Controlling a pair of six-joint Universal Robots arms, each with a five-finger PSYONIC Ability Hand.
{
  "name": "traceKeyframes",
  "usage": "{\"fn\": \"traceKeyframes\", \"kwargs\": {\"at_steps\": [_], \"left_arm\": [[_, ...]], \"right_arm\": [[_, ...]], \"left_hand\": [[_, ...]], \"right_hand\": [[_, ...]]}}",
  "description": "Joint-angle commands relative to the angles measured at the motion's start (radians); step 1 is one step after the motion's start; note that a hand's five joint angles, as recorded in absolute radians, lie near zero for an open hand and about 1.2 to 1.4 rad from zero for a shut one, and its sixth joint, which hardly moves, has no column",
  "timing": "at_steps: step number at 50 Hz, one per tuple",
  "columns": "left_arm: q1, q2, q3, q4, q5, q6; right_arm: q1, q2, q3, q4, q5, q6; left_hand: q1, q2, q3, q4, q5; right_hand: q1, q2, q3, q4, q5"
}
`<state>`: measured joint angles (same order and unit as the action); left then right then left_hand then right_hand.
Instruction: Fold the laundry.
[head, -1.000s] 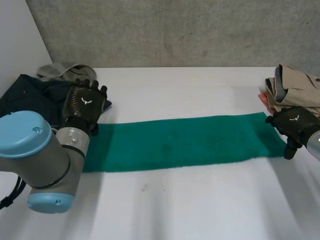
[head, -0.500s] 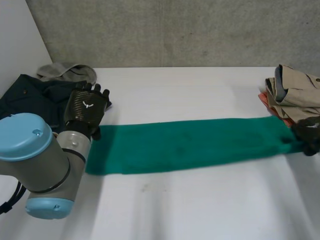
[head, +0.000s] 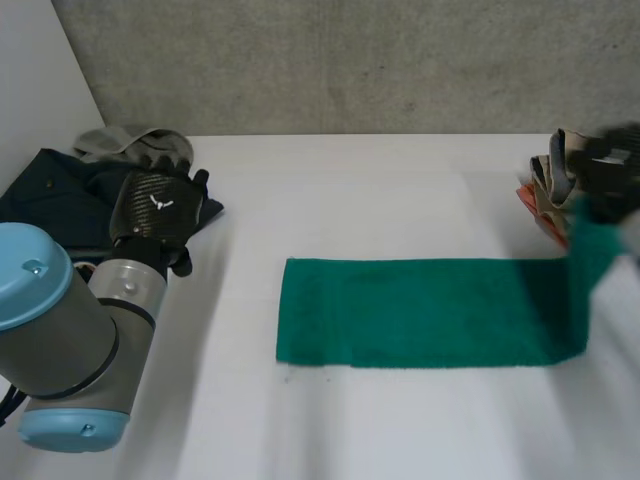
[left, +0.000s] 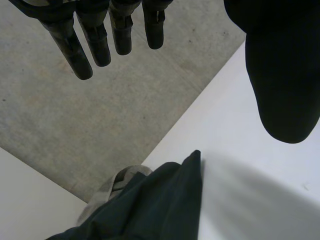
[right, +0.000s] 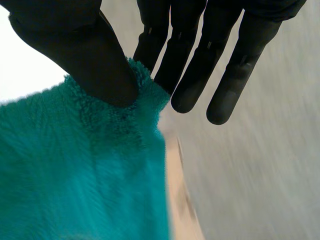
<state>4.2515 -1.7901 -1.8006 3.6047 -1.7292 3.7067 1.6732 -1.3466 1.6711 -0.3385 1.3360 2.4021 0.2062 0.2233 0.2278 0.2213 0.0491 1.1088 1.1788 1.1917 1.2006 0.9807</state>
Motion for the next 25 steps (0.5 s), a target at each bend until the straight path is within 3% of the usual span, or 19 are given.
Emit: {"fn": "traceKeyframes", "kwargs": {"at_steps": [1, 4, 9, 11, 13, 15, 19, 21, 25], "left_arm": [[-0.002, 0.031, -0.019, 0.0, -0.001, -0.01], [-0.005, 0.035, -0.031, 0.0, -0.001, -0.016], [-0.009, 0.032, -0.04, 0.0, -0.001, -0.02], [-0.009, 0.029, -0.039, 0.0, 0.0, -0.02], [-0.013, 0.028, -0.037, 0.002, 0.002, -0.02], [-0.021, 0.023, -0.028, 0.002, 0.002, -0.02], [-0.028, 0.023, -0.016, 0.003, 0.005, -0.019], [-0.038, 0.021, -0.003, 0.003, 0.003, -0.019], [-0.056, 0.021, 0.007, 0.005, 0.003, -0.019]], "right_arm": [[0.429, 0.119, -0.025, -0.08, -0.035, -0.012], [0.554, 0.22, -0.036, -0.08, -0.04, -0.08], [0.618, 0.337, -0.045, -0.08, -0.037, -0.164], [0.614, 0.342, -0.045, -0.08, -0.038, -0.163], [0.611, 0.33, -0.028, -0.085, -0.031, -0.141], [0.609, 0.31, -0.018, -0.088, -0.029, -0.107], [0.522, 0.147, 0.022, -0.073, -0.017, 0.06], [0.421, 0.059, 0.062, -0.018, -0.017, 0.148], [0.297, 0.029, 0.11, 0.119, -0.029, 0.227]], "left_hand": [[0.022, 0.005, 0.0, 0.007, 0.005], [0.022, 0.005, 0.0, 0.007, 0.005], [0.019, 0.002, -0.003, 0.004, 0.002], [0.016, -0.001, -0.005, 0.001, -0.001], [0.016, -0.001, -0.005, 0.001, -0.001], [0.016, -0.001, -0.006, 0.001, -0.001], [0.013, -0.004, -0.008, -0.002, -0.004], [0.013, -0.004, -0.008, -0.002, -0.004], [0.013, -0.004, -0.008, -0.002, -0.004]], "right_hand": [[0.287, 0.217, 0.205, 0.196, 0.241], [0.287, 0.217, 0.205, 0.196, 0.241], [0.287, 0.217, 0.205, 0.196, 0.241], [-0.1, -0.17, -0.182, -0.191, -0.146], [-0.759, -0.829, -0.842, -0.85, -0.805], [-0.865, -0.935, -0.948, -0.957, -0.911], [-0.934, -1.004, -1.017, -1.026, -0.981], [-0.934, -1.004, -1.017, -1.026, -0.981], [-0.934, -1.004, -1.017, -1.026, -0.981]]}}
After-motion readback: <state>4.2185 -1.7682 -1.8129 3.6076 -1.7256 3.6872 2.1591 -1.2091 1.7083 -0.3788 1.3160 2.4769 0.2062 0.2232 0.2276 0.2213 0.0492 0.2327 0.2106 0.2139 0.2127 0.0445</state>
